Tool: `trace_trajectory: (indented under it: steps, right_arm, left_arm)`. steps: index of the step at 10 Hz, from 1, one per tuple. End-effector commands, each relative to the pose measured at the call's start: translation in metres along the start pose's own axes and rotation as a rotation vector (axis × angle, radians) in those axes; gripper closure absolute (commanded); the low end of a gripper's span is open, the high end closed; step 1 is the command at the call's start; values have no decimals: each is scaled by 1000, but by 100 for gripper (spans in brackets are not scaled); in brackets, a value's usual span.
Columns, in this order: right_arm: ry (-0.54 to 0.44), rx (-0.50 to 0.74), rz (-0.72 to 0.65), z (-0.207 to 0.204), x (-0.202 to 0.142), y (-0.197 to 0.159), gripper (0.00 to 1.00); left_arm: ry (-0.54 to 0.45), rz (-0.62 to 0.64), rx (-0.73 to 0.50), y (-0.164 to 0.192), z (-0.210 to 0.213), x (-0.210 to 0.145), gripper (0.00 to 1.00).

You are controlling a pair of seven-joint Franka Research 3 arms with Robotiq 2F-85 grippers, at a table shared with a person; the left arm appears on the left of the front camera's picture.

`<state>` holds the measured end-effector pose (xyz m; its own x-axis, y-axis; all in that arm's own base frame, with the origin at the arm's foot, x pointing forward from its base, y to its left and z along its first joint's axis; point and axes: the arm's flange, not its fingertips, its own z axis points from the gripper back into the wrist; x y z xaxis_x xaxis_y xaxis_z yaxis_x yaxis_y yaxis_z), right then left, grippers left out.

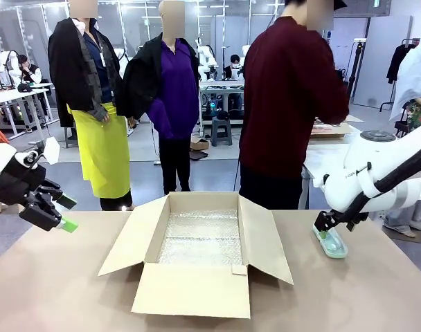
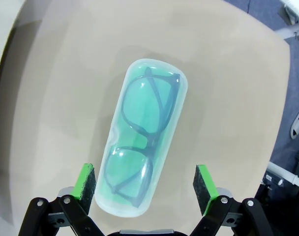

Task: Pack the glasses set securely to prepare it for shipping.
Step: Place the Glasses case inside the Package Box.

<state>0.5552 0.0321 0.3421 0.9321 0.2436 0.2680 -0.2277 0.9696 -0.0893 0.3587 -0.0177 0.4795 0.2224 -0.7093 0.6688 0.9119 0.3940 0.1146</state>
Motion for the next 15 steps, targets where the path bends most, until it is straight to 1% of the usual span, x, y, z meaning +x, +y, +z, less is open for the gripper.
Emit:
trace_trajectory:
  steps: [1, 4, 5, 7, 8, 9, 10, 11, 13, 14, 15]
  right_arm:
    - [44, 25, -57, -13, 15, 5, 0]
    - [74, 31, -111, -32, 23, 8, 0]
    - [72, 7, -118, -41, 26, 7, 0]
    - [86, 64, -130, -46, 28, 5, 0]
    - [84, 77, -144, -46, 29, 5, 37]
    - [86, 67, -150, -47, 29, 5, 60]
    - [89, 56, -153, -46, 29, 5, 96]
    - [99, 45, -145, -46, 29, 6, 100]
    - [111, 34, -152, -43, 30, 4, 100]
    - [126, 20, -146, -40, 31, 4, 95]
    - [130, 30, -151, -33, 32, 4, 95]
  left_arm:
    - [-18, -17, -17, 3, 2, -1, 0]
    - [-18, -17, -17, 3, 2, -1, 0]
    - [-18, -17, -17, 3, 2, -1, 0]
    - [-18, -17, -17, 3, 2, -1, 0]
    - [-18, -17, -17, 3, 2, -1, 0]
    - [-18, -17, -17, 3, 2, -1, 0]
    - [-18, -17, -17, 3, 2, -1, 0]
    - [-18, -17, -17, 3, 2, -1, 0]
    - [-18, -17, -17, 3, 2, -1, 0]
    - [-18, -17, -17, 3, 2, -1, 0]
    - [-18, -17, -17, 3, 2, -1, 0]
